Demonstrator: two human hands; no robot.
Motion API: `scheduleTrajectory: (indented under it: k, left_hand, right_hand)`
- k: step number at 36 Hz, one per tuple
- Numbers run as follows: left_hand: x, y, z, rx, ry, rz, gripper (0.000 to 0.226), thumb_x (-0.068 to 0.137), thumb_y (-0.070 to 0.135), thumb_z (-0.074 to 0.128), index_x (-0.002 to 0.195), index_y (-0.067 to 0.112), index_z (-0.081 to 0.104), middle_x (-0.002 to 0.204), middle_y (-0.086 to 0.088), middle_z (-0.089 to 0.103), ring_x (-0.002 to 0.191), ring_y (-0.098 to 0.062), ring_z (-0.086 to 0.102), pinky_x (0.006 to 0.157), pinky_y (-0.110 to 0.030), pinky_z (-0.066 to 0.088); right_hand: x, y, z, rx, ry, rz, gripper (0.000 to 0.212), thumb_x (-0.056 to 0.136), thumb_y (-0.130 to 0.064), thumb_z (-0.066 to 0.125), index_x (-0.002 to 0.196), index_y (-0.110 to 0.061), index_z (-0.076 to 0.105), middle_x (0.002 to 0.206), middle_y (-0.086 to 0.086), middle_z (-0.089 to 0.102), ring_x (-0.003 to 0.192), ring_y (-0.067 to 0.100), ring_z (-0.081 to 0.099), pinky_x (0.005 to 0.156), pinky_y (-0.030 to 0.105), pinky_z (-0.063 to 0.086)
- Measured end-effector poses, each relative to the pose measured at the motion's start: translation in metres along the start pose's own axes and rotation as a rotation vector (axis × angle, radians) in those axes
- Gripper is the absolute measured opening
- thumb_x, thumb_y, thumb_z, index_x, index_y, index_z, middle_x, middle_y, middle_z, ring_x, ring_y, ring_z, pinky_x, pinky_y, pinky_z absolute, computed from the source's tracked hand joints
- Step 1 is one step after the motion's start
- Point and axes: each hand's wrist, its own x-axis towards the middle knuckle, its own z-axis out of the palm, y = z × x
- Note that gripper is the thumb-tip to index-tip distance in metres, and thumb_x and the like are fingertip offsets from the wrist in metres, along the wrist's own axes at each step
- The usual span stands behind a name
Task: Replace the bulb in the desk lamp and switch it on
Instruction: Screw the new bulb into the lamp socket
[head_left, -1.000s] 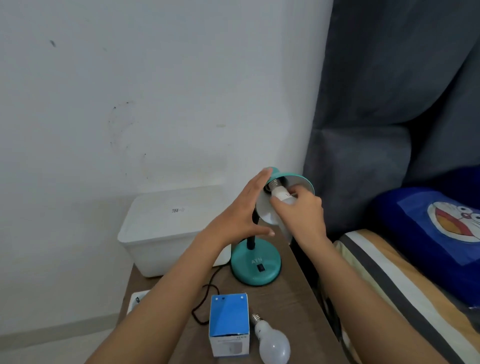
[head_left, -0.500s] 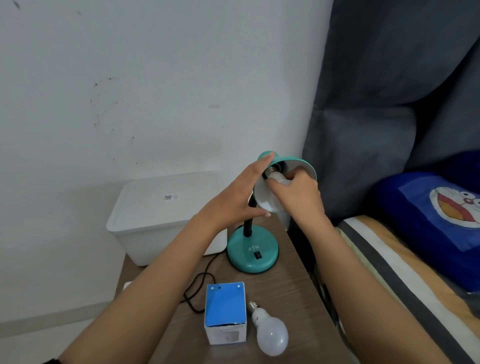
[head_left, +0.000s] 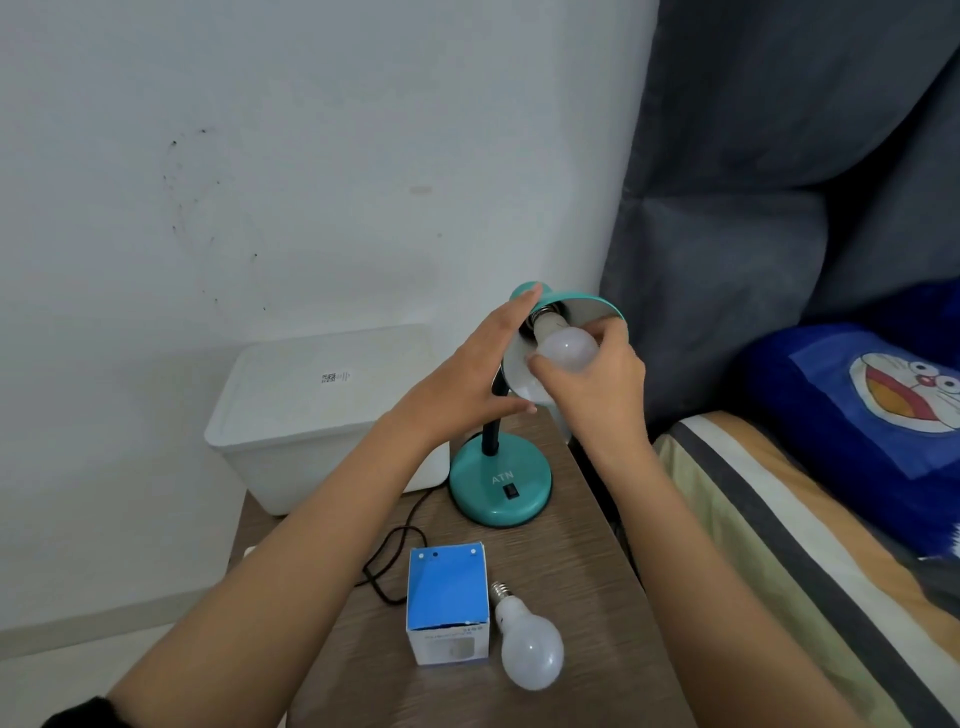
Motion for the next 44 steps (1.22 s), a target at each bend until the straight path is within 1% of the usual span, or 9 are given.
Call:
scheduleTrajectory:
  k: [5, 10, 17, 24, 27, 32, 36, 40, 44]
  left_hand:
    - [-0.002, 0.004, 0.000, -0.055, 0.004, -0.023, 0.096, 0.078, 0.012, 0.073, 0.148, 0.025, 0.008, 0.148, 0.018, 0.015, 0.133, 0.012, 0.015, 0.105, 0.002, 0.012]
    - [-0.002, 0.003, -0.001, -0.037, -0.007, -0.032, 0.099, 0.076, 0.010, 0.074, 0.148, 0.025, 0.007, 0.147, 0.020, 0.014, 0.132, 0.013, 0.014, 0.103, 0.004, 0.012]
    - [-0.001, 0.004, -0.001, -0.030, -0.011, -0.036, 0.102, 0.074, 0.007, 0.074, 0.148, 0.027, 0.007, 0.147, 0.019, 0.017, 0.134, 0.009, 0.017, 0.105, 0.002, 0.014]
    - [-0.001, 0.005, 0.001, -0.031, 0.005, -0.025, 0.103, 0.073, 0.007, 0.077, 0.148, 0.027, 0.009, 0.155, 0.009, 0.016, 0.139, 0.001, 0.017, 0.112, -0.008, 0.015]
    - [0.000, 0.005, 0.003, -0.016, 0.005, -0.018, 0.103, 0.073, 0.008, 0.077, 0.148, 0.027, 0.009, 0.153, 0.013, 0.016, 0.139, 0.002, 0.016, 0.111, -0.005, 0.014]
    - [0.000, 0.005, 0.003, -0.008, 0.019, -0.017, 0.102, 0.073, 0.008, 0.076, 0.148, 0.026, 0.009, 0.148, 0.017, 0.016, 0.134, 0.008, 0.016, 0.106, 0.002, 0.012]
    - [0.000, 0.006, 0.002, -0.018, 0.020, -0.012, 0.100, 0.074, 0.009, 0.075, 0.148, 0.025, 0.010, 0.154, 0.005, 0.019, 0.133, 0.006, 0.018, 0.105, 0.002, 0.013]
    - [0.000, 0.007, 0.002, -0.036, 0.026, -0.001, 0.095, 0.076, 0.012, 0.075, 0.147, 0.023, 0.013, 0.150, 0.003, 0.024, 0.131, 0.005, 0.022, 0.106, 0.000, 0.016]
    - [-0.001, 0.006, 0.002, -0.023, 0.027, 0.003, 0.096, 0.075, 0.011, 0.076, 0.147, 0.023, 0.014, 0.150, 0.006, 0.023, 0.131, 0.006, 0.020, 0.105, 0.001, 0.014]
  right_hand:
    - [-0.010, 0.007, 0.005, -0.025, 0.068, -0.090, 0.052, 0.069, -0.029, 0.078, 0.107, -0.011, 0.047, 0.109, 0.007, 0.058, 0.099, 0.024, 0.057, 0.083, 0.039, 0.050]
    - [-0.011, 0.006, 0.003, -0.156, 0.097, -0.186, 0.054, 0.074, -0.027, 0.075, 0.120, -0.011, 0.051, 0.121, 0.006, 0.058, 0.109, 0.024, 0.055, 0.086, 0.031, 0.043]
    - [-0.013, 0.005, 0.002, -0.302, 0.134, -0.238, 0.060, 0.077, -0.030, 0.070, 0.132, -0.017, 0.048, 0.136, -0.001, 0.051, 0.119, 0.021, 0.052, 0.082, 0.035, 0.046]
    - [-0.009, 0.002, 0.001, -0.203, 0.164, -0.169, 0.052, 0.075, -0.033, 0.072, 0.120, -0.012, 0.056, 0.121, 0.004, 0.061, 0.108, 0.024, 0.057, 0.078, 0.028, 0.041]
    - [-0.008, 0.000, 0.003, -0.148, 0.182, -0.123, 0.050, 0.077, -0.044, 0.068, 0.111, -0.009, 0.057, 0.104, 0.008, 0.065, 0.096, 0.026, 0.061, 0.076, 0.034, 0.049]
    - [-0.007, 0.000, 0.005, -0.012, 0.148, 0.005, 0.058, 0.079, -0.056, 0.061, 0.118, -0.016, 0.047, 0.107, 0.011, 0.062, 0.097, 0.028, 0.060, 0.081, 0.038, 0.052]
    - [-0.007, 0.004, 0.005, 0.056, 0.091, 0.027, 0.051, 0.075, -0.045, 0.070, 0.113, -0.017, 0.050, 0.105, 0.007, 0.062, 0.093, 0.022, 0.061, 0.074, 0.028, 0.048]
    - [-0.008, 0.010, 0.008, 0.033, 0.086, 0.013, 0.055, 0.070, -0.035, 0.074, 0.115, -0.013, 0.052, 0.112, 0.007, 0.061, 0.100, 0.023, 0.060, 0.083, 0.032, 0.051]
    - [-0.008, 0.010, 0.008, 0.077, 0.091, 0.070, 0.051, 0.079, -0.049, 0.063, 0.106, -0.006, 0.059, 0.100, 0.008, 0.063, 0.086, 0.020, 0.061, 0.062, 0.019, 0.046]
